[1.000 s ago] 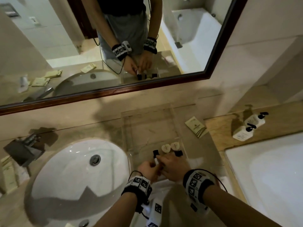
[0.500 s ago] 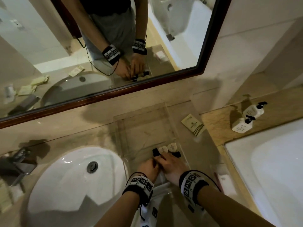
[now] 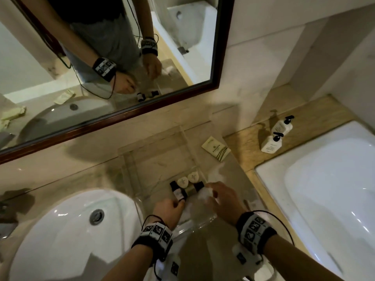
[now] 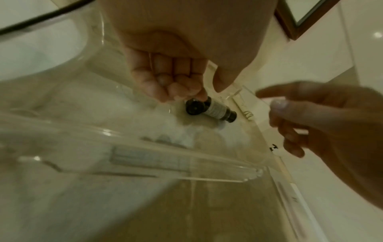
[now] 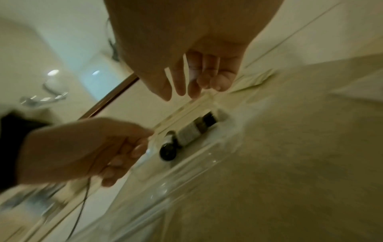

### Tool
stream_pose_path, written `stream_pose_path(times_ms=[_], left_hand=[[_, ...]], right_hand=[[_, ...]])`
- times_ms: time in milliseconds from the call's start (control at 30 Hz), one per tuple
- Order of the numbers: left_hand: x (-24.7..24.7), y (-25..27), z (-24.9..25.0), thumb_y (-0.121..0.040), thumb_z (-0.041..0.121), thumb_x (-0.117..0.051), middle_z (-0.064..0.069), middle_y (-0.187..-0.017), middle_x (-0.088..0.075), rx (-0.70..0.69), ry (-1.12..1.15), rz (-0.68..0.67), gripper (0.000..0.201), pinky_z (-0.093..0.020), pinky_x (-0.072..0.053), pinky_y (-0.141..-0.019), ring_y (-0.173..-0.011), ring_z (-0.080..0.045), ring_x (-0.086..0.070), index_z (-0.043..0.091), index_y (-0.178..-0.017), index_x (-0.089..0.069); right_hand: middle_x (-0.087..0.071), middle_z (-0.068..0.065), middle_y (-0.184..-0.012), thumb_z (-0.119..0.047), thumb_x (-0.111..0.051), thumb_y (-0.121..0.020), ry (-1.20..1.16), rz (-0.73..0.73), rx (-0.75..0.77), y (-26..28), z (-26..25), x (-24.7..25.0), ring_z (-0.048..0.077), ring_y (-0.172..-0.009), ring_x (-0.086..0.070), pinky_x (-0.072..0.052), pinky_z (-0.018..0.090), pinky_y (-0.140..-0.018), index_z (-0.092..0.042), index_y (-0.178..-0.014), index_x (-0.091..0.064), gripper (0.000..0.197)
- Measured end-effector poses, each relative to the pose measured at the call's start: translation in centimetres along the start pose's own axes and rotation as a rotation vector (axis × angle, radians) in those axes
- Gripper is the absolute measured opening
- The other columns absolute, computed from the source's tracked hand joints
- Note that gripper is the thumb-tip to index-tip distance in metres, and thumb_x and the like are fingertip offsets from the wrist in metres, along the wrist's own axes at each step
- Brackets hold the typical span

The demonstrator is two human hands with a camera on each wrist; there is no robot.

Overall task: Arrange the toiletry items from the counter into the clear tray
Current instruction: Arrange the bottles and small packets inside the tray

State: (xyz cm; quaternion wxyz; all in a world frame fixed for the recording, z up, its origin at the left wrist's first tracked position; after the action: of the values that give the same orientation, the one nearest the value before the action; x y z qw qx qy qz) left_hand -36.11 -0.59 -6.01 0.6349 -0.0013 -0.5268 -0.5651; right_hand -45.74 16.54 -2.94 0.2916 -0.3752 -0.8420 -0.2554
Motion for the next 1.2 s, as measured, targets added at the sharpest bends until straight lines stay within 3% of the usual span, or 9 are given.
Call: stream_pose_path(times_ms=[100, 233, 333, 433, 533, 633, 833, 900, 1200], left_hand=[[-1.7, 1.3, 2.5, -0.094, 0.024, -0.051, -0.006, -0.064, -0.066, -0.050, 0.270, -0.085, 0.028, -0.026, -0.055, -0.056, -0.051, -0.011, -0.061, 0.011, -0.076, -0.067], [-4.6, 1.8, 7.6, -0.095, 0.008, -0.051, -0.011, -0.071, -0.067, -0.007, 0.674, -0.184, 0.020, -0.022, -0.053, -0.049, -0.053, -0.015, -0.064, 0.000, -0.084, -0.065], [-7.4, 1.8, 11.9, -0.096, 0.002, -0.048, -0.010, -0.070, -0.062, 0.076, 0.863, -0.282, 0.022, -0.019, -0.050, -0.044, -0.051, -0.013, -0.061, 0.005, -0.078, -0.061], [-11.1, 0.9, 13.7, -0.092, 0.001, -0.049, -0.005, -0.059, -0.053, 0.172, 0.833, -0.340, 0.029, -0.025, -0.048, -0.048, -0.051, -0.017, -0.053, 0.011, -0.065, -0.053], [-13.9, 0.1, 14.3, -0.082, 0.009, -0.054, 0.002, -0.052, -0.052, 0.187, 0.698, -0.312, 0.033, -0.038, -0.052, -0.065, -0.061, -0.022, -0.053, 0.018, -0.051, -0.054], [-15.1, -0.5, 14.3, -0.080, 0.001, -0.058, 0.001, -0.038, -0.048, 0.238, 0.743, -0.228, 0.043, -0.026, -0.038, -0.053, -0.051, -0.021, -0.046, 0.011, -0.039, -0.052], [-16.6, -0.8, 15.6, -0.080, 0.008, -0.061, -0.011, -0.073, -0.070, 0.241, 0.692, -0.266, 0.013, -0.040, -0.056, -0.078, -0.082, -0.037, -0.068, 0.010, -0.076, -0.074], [-16.4, -0.6, 16.0, -0.080, 0.011, -0.064, -0.007, -0.073, -0.073, 0.206, 0.661, -0.269, 0.016, -0.038, -0.060, -0.077, -0.077, -0.030, -0.070, 0.019, -0.072, -0.075], [-14.9, 0.2, 15.9, -0.086, 0.024, -0.065, -0.001, -0.074, -0.074, 0.111, 0.632, -0.141, 0.012, -0.040, -0.061, -0.071, -0.071, -0.020, -0.071, 0.024, -0.076, -0.072]], right_hand=[[-0.054, -0.008, -0.097, -0.029, -0.057, -0.091, -0.004, 0.159, -0.264, 2.6, 5.4, 3.8, 0.012, -0.084, -0.055, -0.043, 0.027, -0.075, -0.029, -0.119, -0.054, 0.028], [-0.056, -0.004, -0.107, -0.039, -0.054, -0.090, 0.053, 0.160, -0.517, 5.6, 10.9, 5.9, 0.022, -0.090, -0.062, -0.053, 0.038, -0.078, -0.032, -0.117, -0.049, 0.028], [-0.058, 0.001, -0.114, -0.043, -0.058, -0.088, 0.107, 0.144, -0.583, 6.7, 13.1, 6.3, 0.025, -0.097, -0.060, -0.050, 0.036, -0.079, -0.027, -0.116, -0.049, 0.033], [-0.056, 0.003, -0.115, -0.051, -0.063, -0.081, 0.095, 0.105, -0.654, 7.2, 14.8, 6.1, 0.028, -0.098, -0.060, -0.051, 0.040, -0.081, -0.026, -0.114, -0.046, 0.044], [-0.053, 0.003, -0.116, -0.052, -0.068, -0.076, 0.065, 0.066, -0.682, 7.3, 15.9, 5.9, 0.029, -0.101, -0.059, -0.050, 0.040, -0.081, -0.024, -0.115, -0.044, 0.054], [-0.052, 0.001, -0.111, -0.054, -0.067, -0.074, 0.053, 0.069, -0.666, 7.1, 16.4, 6.2, 0.027, -0.099, -0.059, -0.048, 0.036, -0.079, -0.025, -0.112, -0.048, 0.052], [-0.056, -0.005, -0.106, -0.046, -0.072, -0.071, -0.113, 0.116, -0.638, 7.4, 17.6, 6.4, 0.016, -0.092, -0.055, -0.049, 0.034, -0.080, -0.030, -0.105, -0.052, 0.042], [-0.056, -0.008, -0.103, -0.044, -0.071, -0.073, -0.174, 0.139, -0.632, 7.6, 17.5, 6.6, 0.014, -0.090, -0.055, -0.048, 0.031, -0.077, -0.033, -0.100, -0.052, 0.035], [-0.064, -0.008, -0.086, -0.033, -0.071, -0.081, -0.367, 0.182, -0.556, 7.5, 15.5, 7.3, 0.007, -0.080, -0.058, -0.040, 0.021, -0.062, -0.028, -0.084, -0.062, 0.011]])
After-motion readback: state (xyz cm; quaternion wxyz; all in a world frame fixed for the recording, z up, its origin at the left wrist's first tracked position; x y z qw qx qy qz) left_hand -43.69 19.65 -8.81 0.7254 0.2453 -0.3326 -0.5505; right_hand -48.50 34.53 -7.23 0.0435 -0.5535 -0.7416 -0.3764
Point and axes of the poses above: each hand's wrist, its own y-axis away from the middle knuckle, its own x-axis out of the back of the hand, z = x × y, the point moved 7 cm from there along -y, towards the middle knuckle
